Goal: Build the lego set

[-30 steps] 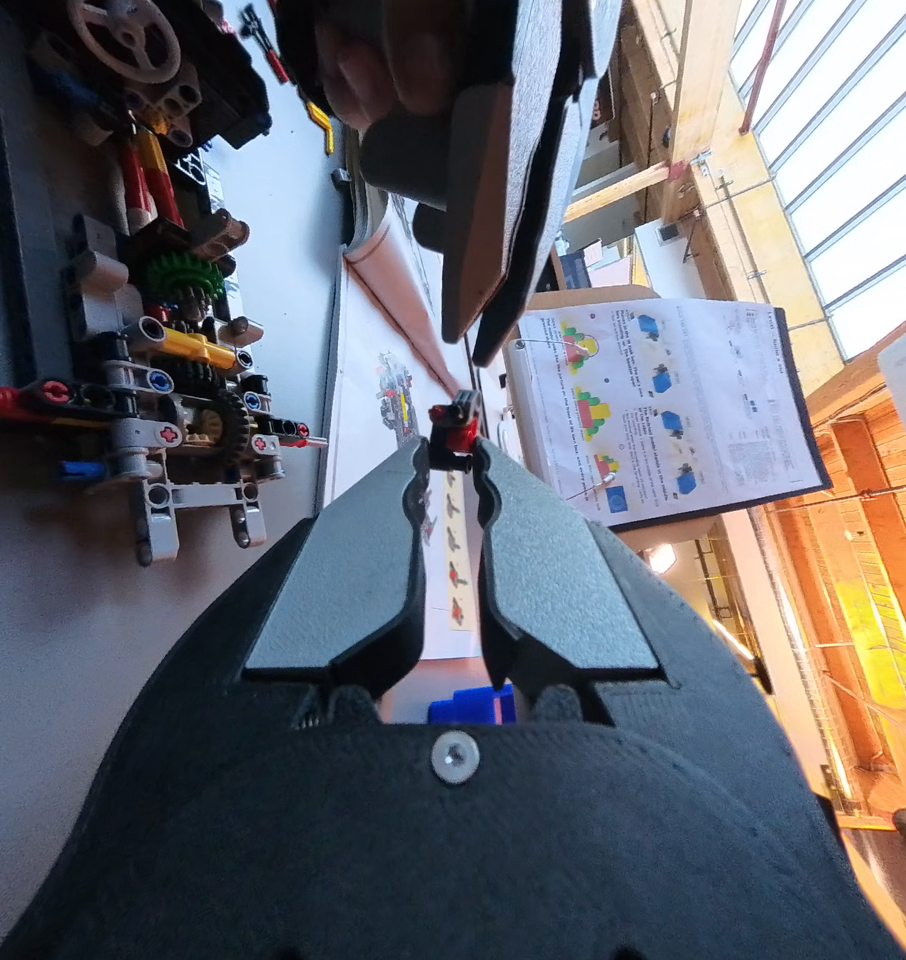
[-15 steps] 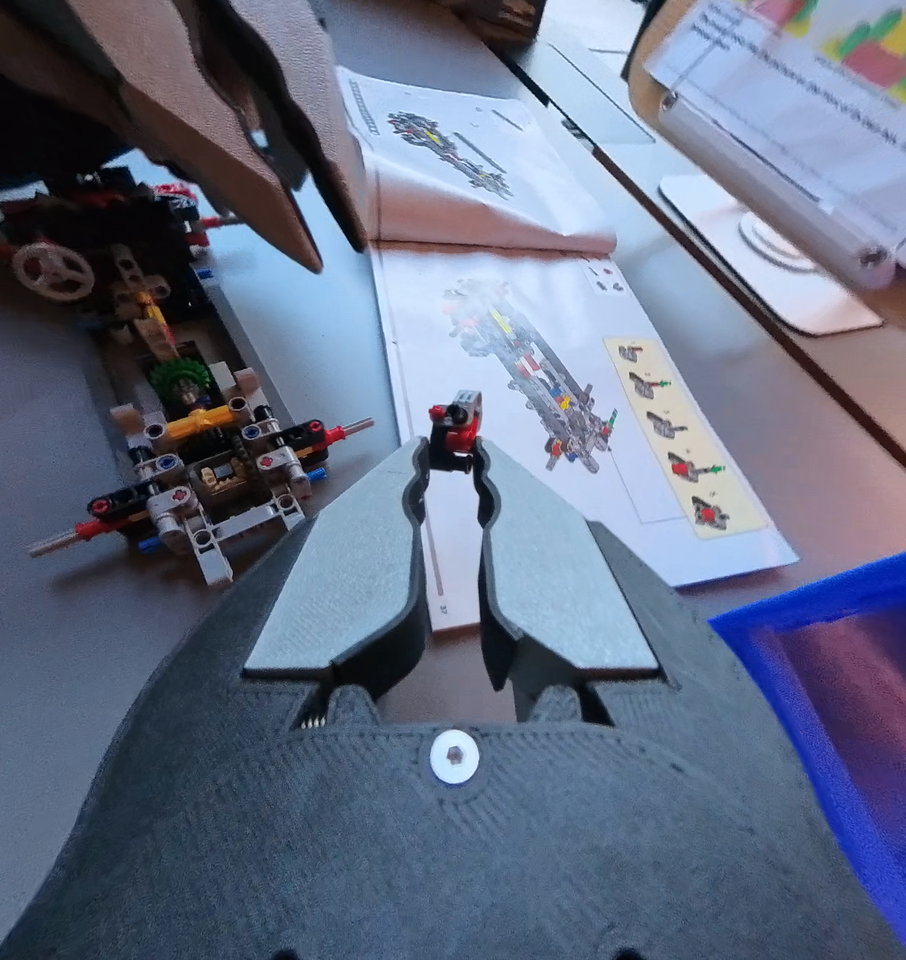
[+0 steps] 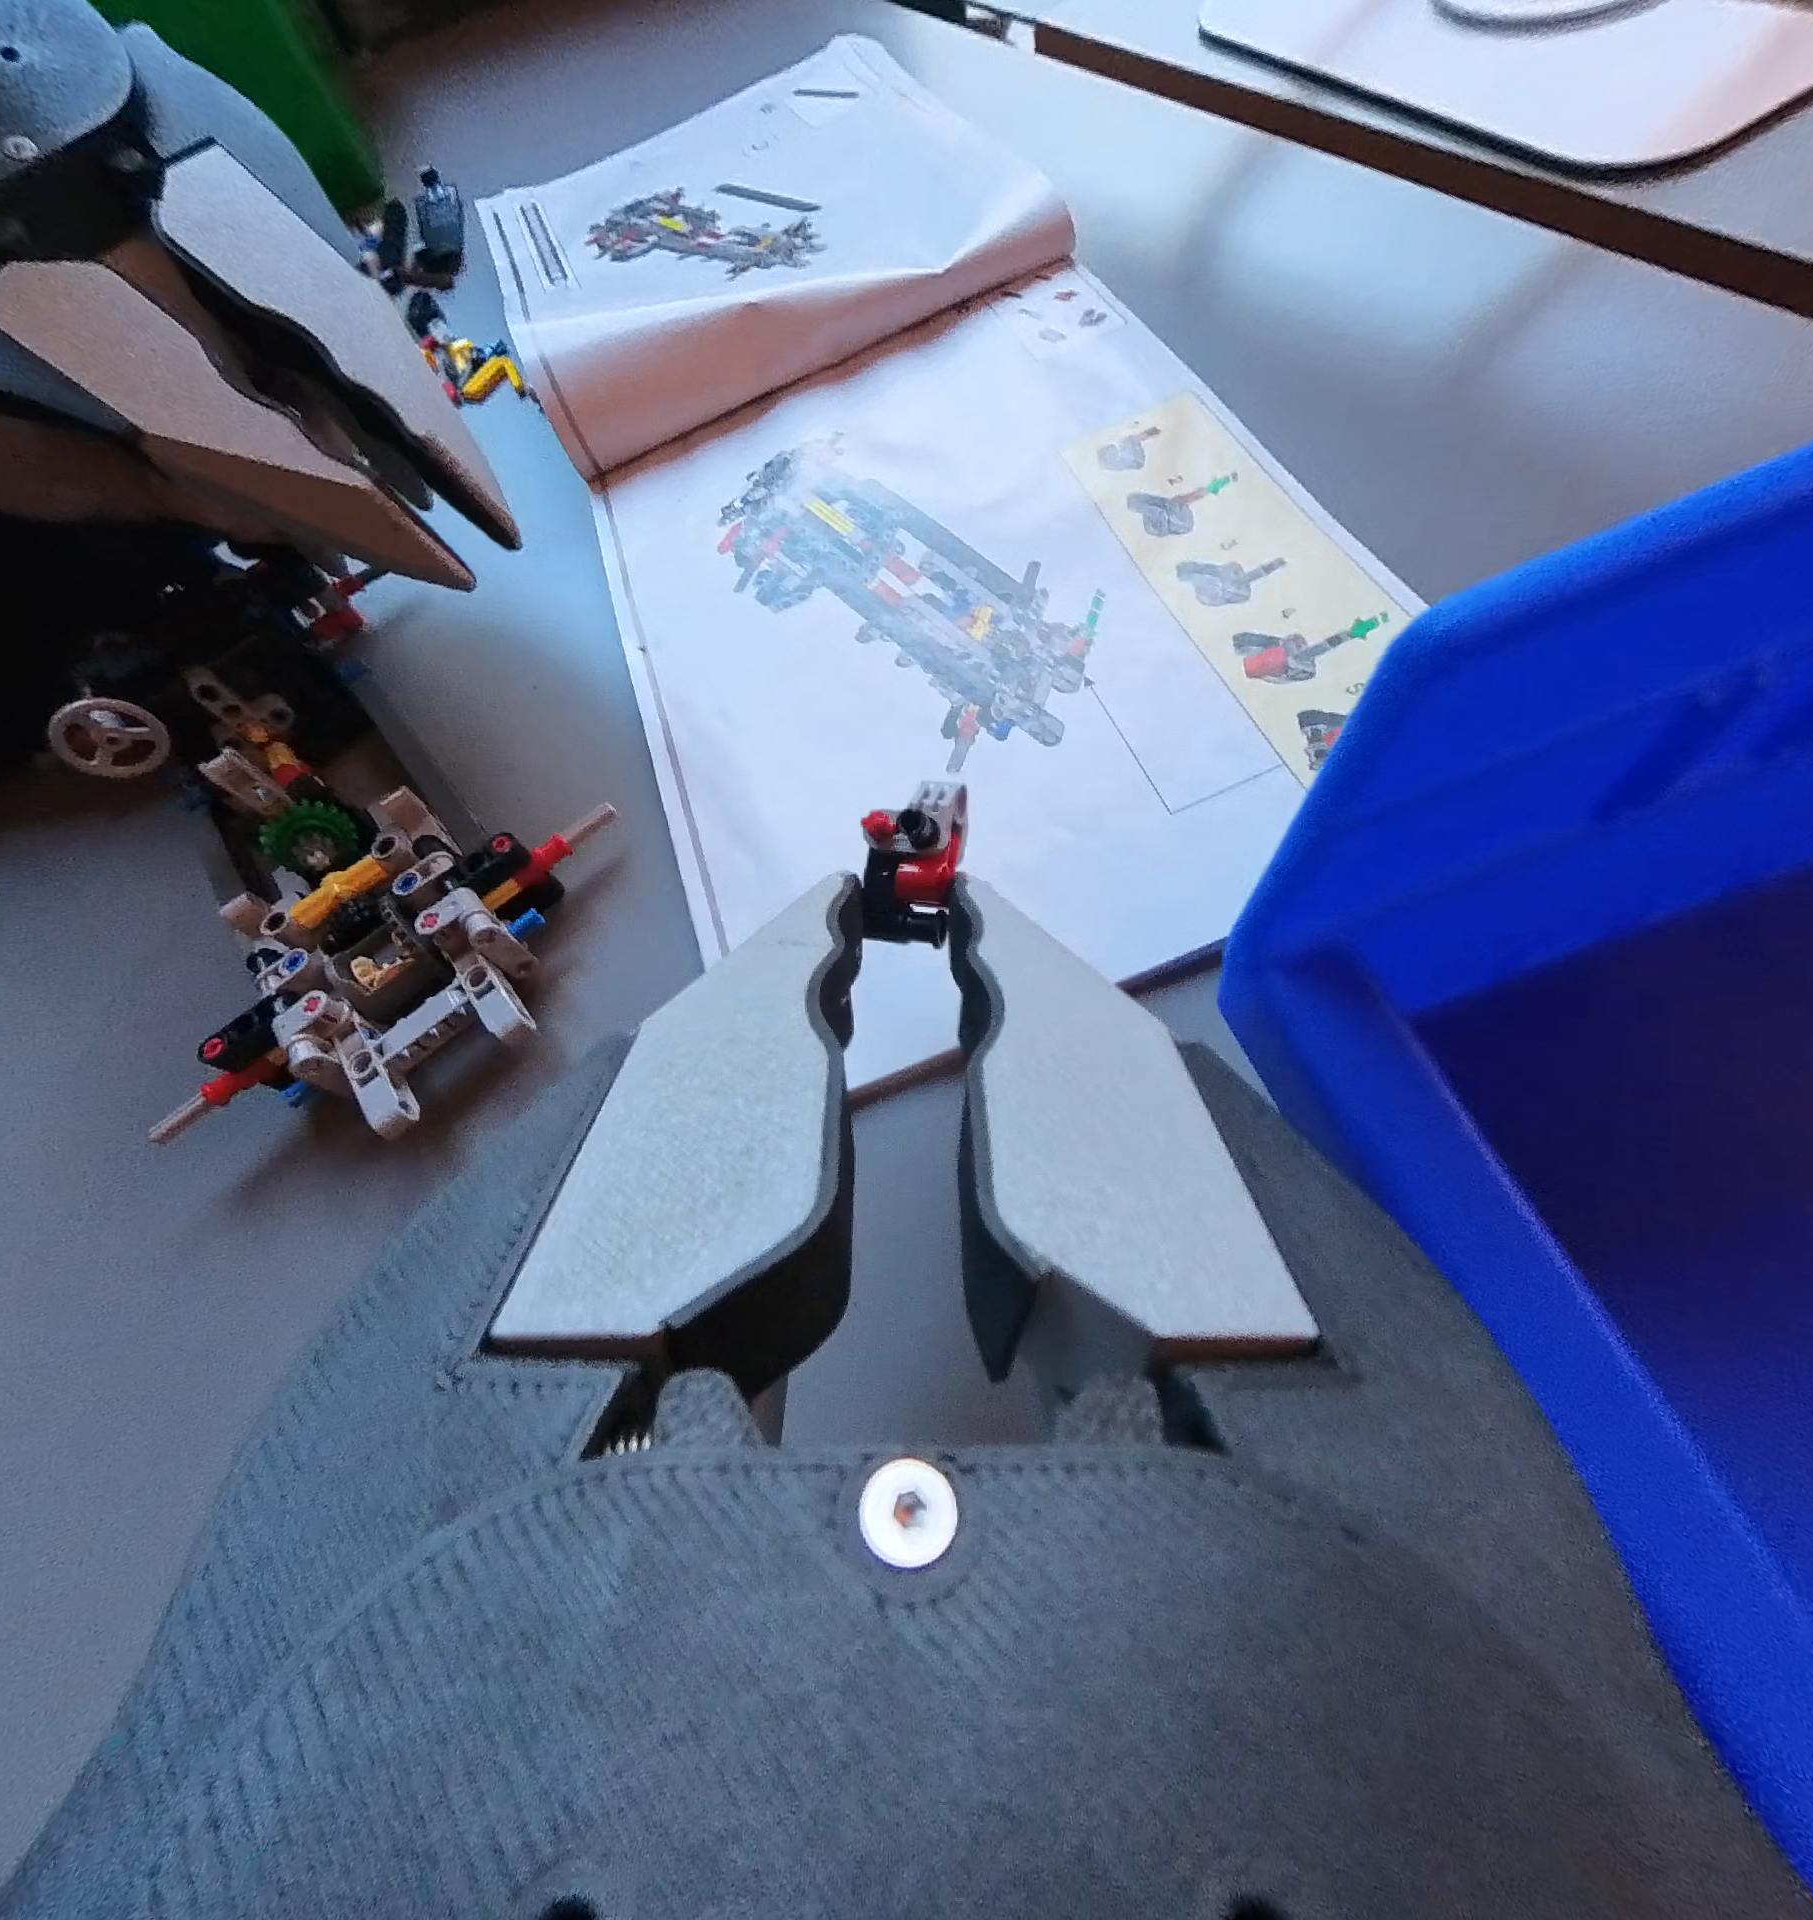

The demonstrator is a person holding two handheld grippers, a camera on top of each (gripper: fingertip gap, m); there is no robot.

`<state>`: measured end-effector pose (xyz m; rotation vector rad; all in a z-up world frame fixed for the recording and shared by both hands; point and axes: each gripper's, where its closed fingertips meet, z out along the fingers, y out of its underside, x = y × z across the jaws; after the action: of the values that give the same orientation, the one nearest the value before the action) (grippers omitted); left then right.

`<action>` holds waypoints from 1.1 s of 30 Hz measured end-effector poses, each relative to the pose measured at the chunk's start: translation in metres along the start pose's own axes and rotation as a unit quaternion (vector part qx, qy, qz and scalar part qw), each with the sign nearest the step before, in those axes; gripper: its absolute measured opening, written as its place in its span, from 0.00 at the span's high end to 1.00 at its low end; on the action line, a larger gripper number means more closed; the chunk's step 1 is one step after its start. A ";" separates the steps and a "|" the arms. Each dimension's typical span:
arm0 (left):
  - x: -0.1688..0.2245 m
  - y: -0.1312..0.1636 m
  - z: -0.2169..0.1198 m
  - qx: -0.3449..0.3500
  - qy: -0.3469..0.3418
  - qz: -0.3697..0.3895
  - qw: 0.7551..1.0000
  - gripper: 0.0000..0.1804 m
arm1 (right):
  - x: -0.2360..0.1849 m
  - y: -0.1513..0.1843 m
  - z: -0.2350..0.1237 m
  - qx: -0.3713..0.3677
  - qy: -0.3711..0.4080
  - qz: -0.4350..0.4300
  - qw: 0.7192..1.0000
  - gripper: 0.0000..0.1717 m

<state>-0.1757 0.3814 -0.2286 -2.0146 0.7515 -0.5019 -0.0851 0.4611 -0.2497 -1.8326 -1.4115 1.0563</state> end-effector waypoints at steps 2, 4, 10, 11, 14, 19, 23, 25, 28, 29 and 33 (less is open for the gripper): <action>0.001 0.001 0.000 -0.005 -0.003 0.008 1.000 0.95 | 0.001 0.005 0.001 -0.014 -0.001 0.000 1.000 0.92; 0.002 0.001 0.000 -0.010 -0.007 0.016 1.000 0.95 | 0.001 0.010 0.002 -0.029 -0.002 -0.004 1.000 0.92; 0.003 0.007 0.004 -0.028 -0.017 0.039 0.999 0.95 | 0.001 0.031 0.009 -0.097 0.015 -0.048 0.994 0.92; 0.003 0.007 0.005 -0.029 -0.016 0.040 0.999 0.95 | 0.001 0.033 0.010 -0.105 0.022 -0.060 0.992 0.92; 0.003 0.007 0.005 -0.029 -0.016 0.039 0.999 0.96 | 0.001 0.032 0.013 -0.101 0.034 -0.082 0.991 0.91; 0.003 0.006 0.004 -0.025 -0.015 0.036 0.999 0.96 | -0.001 0.031 0.012 -0.095 0.027 -0.089 0.991 0.88; 0.003 0.006 0.004 -0.025 -0.016 0.037 0.999 0.96 | -0.003 0.023 0.008 -0.076 0.027 -0.095 0.992 0.90; 0.003 0.006 0.004 -0.025 -0.016 0.036 0.999 0.96 | -0.004 0.023 0.006 -0.076 0.021 -0.090 0.993 0.98; 0.002 0.006 0.004 -0.024 -0.016 0.034 0.999 0.96 | -0.005 0.022 0.006 -0.071 0.001 -0.056 0.996 1.00; 0.002 0.006 0.004 -0.024 -0.016 0.035 0.999 0.96 | -0.004 0.021 0.005 -0.067 -0.005 -0.043 0.997 1.00; 0.002 0.005 0.003 -0.023 -0.019 0.037 0.999 0.96 | 0.003 0.015 0.000 -0.044 -0.005 -0.019 0.999 1.00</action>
<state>-0.1742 0.3797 -0.2341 -2.0244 0.8181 -0.4056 -0.0773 0.4596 -0.2629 -1.8558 -1.5149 1.0006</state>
